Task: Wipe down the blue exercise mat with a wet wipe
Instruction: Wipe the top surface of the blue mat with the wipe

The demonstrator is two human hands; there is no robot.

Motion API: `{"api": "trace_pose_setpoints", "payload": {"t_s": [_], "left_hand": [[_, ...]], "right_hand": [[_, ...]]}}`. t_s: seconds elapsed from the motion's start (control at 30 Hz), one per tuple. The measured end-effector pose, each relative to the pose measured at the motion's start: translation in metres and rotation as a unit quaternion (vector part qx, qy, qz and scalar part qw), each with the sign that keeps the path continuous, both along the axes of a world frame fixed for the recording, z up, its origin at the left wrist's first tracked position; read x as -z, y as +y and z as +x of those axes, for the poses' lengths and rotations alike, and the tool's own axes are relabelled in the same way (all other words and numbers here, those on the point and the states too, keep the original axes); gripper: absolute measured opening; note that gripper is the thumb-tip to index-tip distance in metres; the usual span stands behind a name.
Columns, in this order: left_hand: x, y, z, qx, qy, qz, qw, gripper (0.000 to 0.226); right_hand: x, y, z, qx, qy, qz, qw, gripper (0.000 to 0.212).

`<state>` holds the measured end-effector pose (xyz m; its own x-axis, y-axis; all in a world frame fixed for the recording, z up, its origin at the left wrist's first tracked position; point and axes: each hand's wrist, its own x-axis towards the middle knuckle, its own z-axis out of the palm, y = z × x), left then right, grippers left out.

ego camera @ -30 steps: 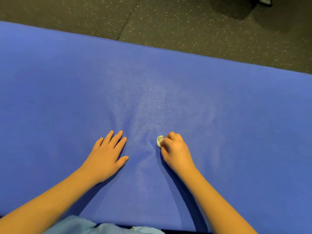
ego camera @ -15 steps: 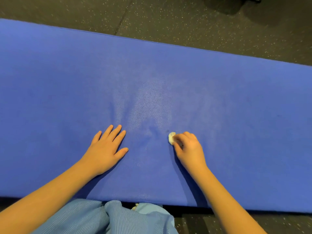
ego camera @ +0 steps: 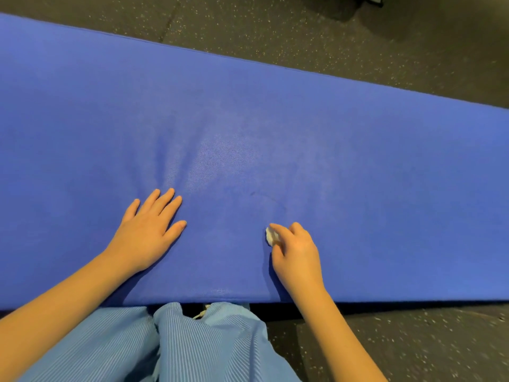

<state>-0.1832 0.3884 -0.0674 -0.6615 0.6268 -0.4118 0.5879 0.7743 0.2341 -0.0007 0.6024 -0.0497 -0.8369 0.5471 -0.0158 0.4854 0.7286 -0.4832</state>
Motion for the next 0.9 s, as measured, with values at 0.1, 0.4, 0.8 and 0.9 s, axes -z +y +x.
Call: {"api": "trace_pose_setpoints", "payload": {"t_s": [0.1, 0.4, 0.8, 0.9], "left_hand": [[0.000, -0.002, 0.001, -0.003, -0.001, 0.011, 1.000, 0.096], [0.000, -0.004, 0.001, -0.010, -0.001, 0.025, 1.000, 0.096], [0.001, -0.004, 0.003, -0.011, 0.012, 0.028, 0.999, 0.094], [0.002, -0.004, 0.003, -0.009, 0.017, 0.028, 0.999, 0.094]], "right_hand": [[-0.007, -0.018, 0.016, -0.072, 0.020, -0.016, 0.997, 0.018], [0.001, -0.004, 0.032, 0.093, 0.023, 0.016, 0.995, 0.008], [0.014, 0.030, 0.042, 0.162, 0.003, 0.048, 0.986, 0.009], [0.007, 0.004, 0.034, 0.036, 0.039, 0.050, 0.997, 0.007]]}}
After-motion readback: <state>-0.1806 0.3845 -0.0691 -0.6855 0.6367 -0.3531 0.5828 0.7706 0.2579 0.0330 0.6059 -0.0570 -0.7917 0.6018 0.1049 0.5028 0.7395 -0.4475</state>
